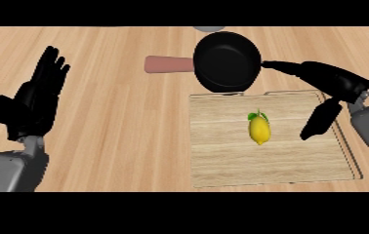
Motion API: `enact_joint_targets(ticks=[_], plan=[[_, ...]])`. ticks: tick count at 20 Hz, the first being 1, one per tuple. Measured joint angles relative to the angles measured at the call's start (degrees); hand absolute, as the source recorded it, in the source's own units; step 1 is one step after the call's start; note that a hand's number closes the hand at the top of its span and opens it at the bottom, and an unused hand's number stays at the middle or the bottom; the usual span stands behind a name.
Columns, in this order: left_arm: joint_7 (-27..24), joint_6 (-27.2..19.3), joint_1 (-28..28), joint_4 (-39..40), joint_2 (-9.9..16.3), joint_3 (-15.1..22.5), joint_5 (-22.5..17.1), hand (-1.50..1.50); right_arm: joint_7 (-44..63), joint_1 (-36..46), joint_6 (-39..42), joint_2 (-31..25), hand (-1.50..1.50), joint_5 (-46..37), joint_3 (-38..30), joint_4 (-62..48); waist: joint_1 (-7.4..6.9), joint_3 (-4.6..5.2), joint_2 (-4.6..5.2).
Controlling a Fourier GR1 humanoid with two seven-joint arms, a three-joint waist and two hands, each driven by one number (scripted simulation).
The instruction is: Pick the lemon from the tray and place it in the pot
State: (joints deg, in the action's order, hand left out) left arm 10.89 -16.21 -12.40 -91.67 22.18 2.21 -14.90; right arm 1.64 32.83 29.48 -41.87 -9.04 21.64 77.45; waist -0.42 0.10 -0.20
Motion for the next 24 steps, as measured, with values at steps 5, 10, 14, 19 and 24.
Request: enact_joint_targets(ticks=[5,10,14,19,24], plan=[[0.7,0.3,1.2,-1.6,-0.9,0.1,1.2,0.0,10.1,-1.1,2.8,4.8,-1.5,-1.4,1.6,4.7,0.27,-0.05,0.04],[-1.0,0.6,1.3,-0.1,-3.3,-0.5,3.2,0.0,12.7,-3.8,4.9,8.5,-1.5,-4.6,0.1,6.5,0.36,-0.08,0.13],[0.2,2.7,1.0,-0.3,-2.1,-2.8,2.5,0.0,15.1,-5.9,5.7,10.5,-1.5,-7.8,0.3,8.4,0.35,-0.08,0.13],[1.2,2.8,0.2,-0.7,-3.7,-2.9,3.9,0.0,16.7,-5.8,5.8,13.5,-1.5,-13.5,-0.1,6.8,0.27,-0.1,0.18],[1.6,3.1,0.9,-1.8,-5.1,-3.4,5.5,0.0,12.2,-8.1,5.9,14.1,-1.5,-18.2,-2.1,5.1,0.28,-0.11,0.19]])
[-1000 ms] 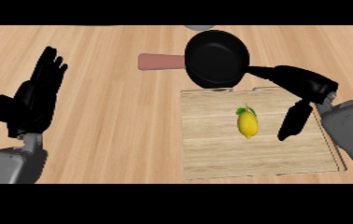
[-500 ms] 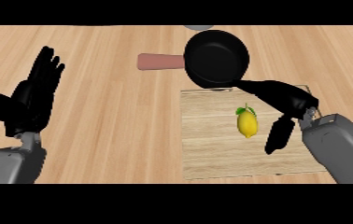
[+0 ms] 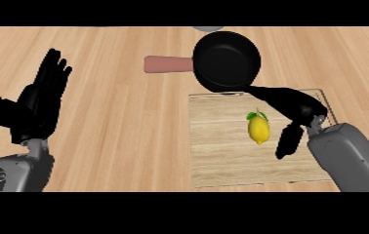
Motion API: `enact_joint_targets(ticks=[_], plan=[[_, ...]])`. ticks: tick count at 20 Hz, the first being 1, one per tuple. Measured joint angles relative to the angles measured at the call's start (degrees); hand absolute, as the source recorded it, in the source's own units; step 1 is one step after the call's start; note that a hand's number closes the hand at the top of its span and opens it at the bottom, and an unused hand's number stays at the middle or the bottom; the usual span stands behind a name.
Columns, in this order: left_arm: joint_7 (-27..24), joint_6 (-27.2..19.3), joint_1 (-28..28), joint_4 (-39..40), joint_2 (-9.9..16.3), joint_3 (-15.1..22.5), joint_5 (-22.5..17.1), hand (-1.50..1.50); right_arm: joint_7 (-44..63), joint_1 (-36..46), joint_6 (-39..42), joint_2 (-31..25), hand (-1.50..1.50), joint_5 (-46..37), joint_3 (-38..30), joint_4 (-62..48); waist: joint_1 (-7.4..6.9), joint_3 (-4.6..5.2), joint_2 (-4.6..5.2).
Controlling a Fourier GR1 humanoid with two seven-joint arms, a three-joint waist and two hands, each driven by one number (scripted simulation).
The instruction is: Pick the lemon from the tray and place it in the pot
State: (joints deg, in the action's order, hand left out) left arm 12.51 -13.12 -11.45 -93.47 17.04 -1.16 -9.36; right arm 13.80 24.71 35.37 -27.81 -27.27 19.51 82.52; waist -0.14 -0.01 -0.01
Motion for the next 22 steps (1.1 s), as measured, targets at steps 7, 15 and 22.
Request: enact_joint_targets(ticks=[7,15,22], plan=[[1.0,1.4,0.6,-1.2,-1.1,-1.4,1.1,0.0,-2.4,-0.2,-0.8,4.0,-1.5,-6.6,-1.0,-3.8,-0.07,0.01,0.01],[1.0,2.2,-1.1,0.2,-2.8,-2.1,2.9,0.0,-9.0,-0.4,-3.5,6.0,1.5,-13.7,-1.7,-10.6,-0.04,0.02,0.02],[0.3,3.9,-0.7,0.7,-2.8,-3.7,2.5,0.0,-18.3,0.0,-6.9,5.9,1.5,-18.8,0.0,-13.2,-0.14,0.19,-0.32]])
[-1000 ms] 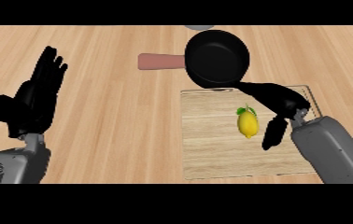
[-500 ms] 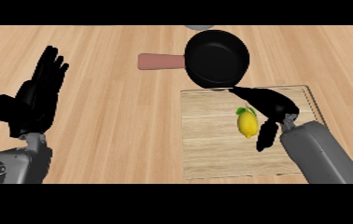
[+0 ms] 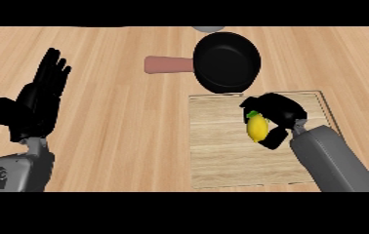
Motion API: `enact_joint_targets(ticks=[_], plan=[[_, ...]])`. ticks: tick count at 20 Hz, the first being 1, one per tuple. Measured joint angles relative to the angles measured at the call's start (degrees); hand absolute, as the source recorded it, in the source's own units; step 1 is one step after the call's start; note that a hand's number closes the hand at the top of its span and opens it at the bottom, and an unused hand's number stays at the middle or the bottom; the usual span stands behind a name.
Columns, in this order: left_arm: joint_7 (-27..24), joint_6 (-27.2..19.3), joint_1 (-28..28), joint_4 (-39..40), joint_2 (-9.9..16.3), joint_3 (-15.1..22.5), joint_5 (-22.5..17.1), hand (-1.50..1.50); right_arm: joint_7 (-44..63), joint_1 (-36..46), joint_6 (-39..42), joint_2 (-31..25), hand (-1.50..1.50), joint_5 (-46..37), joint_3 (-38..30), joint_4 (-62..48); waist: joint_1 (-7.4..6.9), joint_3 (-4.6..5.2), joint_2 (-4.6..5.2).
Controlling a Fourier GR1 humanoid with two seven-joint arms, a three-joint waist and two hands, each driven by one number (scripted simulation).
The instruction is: Pick the lemon from the tray and place it in the pot
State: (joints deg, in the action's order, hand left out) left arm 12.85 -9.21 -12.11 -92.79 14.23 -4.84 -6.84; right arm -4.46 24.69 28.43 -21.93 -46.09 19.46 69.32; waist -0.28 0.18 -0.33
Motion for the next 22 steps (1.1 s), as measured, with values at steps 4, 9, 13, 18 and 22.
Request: enact_joint_targets(ticks=[4,9,13,18,22], plan=[[0.0,0.0,-0.6,0.4,-0.5,-0.3,0.8,0.0,-1.0,-0.7,-0.8,1.0,1.5,-2.3,-0.2,0.4,0.19,0.2,-0.17],[-0.7,0.6,-0.5,1.1,-1.1,-0.8,1.1,0.0,-0.1,-0.9,-0.4,3.5,1.5,-4.5,-0.9,1.7,0.25,0.14,-0.14],[0.0,1.3,-0.9,0.6,-0.9,-0.5,0.8,0.0,14.5,1.7,-2.7,14.3,1.5,-4.1,2.8,3.7,-1.28,0.03,0.05],[0.5,2.0,-2.7,0.7,-1.8,1.6,1.0,0.0,29.6,6.6,-10.0,19.6,1.5,0.5,8.8,5.1,-4.59,-0.1,0.4],[0.8,2.2,-3.6,1.6,-2.1,2.1,1.1,0.0,40.9,11.4,-20.2,21.1,1.5,3.4,12.4,8.0,-5.26,-0.13,0.33]])
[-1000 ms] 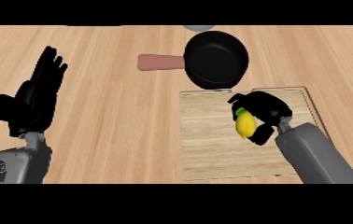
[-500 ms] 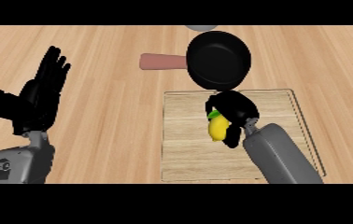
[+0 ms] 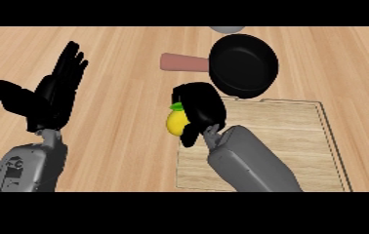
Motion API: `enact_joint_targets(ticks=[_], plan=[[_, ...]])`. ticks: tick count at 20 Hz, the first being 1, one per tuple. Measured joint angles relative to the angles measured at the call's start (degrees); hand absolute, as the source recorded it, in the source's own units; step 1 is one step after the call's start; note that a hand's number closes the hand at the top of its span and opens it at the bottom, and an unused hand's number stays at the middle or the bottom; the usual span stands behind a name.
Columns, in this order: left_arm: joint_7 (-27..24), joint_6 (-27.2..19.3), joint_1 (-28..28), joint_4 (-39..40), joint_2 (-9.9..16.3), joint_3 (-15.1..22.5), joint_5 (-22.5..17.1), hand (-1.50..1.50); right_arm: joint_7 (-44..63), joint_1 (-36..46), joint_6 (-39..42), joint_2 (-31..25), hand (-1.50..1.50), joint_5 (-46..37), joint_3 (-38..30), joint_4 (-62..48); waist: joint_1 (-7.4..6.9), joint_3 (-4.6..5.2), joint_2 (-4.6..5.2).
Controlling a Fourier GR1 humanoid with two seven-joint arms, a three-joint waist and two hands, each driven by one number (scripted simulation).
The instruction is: Pick the lemon from the tray and place it in the pot
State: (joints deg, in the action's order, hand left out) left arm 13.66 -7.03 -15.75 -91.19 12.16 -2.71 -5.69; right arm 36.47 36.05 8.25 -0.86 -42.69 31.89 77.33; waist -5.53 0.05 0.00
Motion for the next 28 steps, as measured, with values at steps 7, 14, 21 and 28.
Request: enact_joint_targets(ticks=[7,14,21,28], plan=[[-0.5,-0.1,-0.1,1.1,0.1,-0.4,0.2,0.0,19.0,12.6,-17.2,0.7,1.5,-5.6,3.8,3.5,0.77,0.11,-0.38],[-1.6,-0.3,1.3,1.0,0.3,-1.2,0.4,0.0,27.2,24.3,-23.2,0.3,1.5,-12.5,5.1,-0.2,1.96,0.11,-0.23],[-0.7,-0.4,2.3,-0.6,1.1,-2.6,-0.1,0.0,27.4,26.5,-26.6,0.3,1.5,-13.9,0.6,-3.4,3.59,0.01,-0.05],[-0.2,-1.2,2.8,-1.6,0.6,-2.6,0.6,0.0,23.6,26.3,-31.3,0.5,1.5,-12.8,-7.0,-9.5,4.34,-0.02,0.13]])
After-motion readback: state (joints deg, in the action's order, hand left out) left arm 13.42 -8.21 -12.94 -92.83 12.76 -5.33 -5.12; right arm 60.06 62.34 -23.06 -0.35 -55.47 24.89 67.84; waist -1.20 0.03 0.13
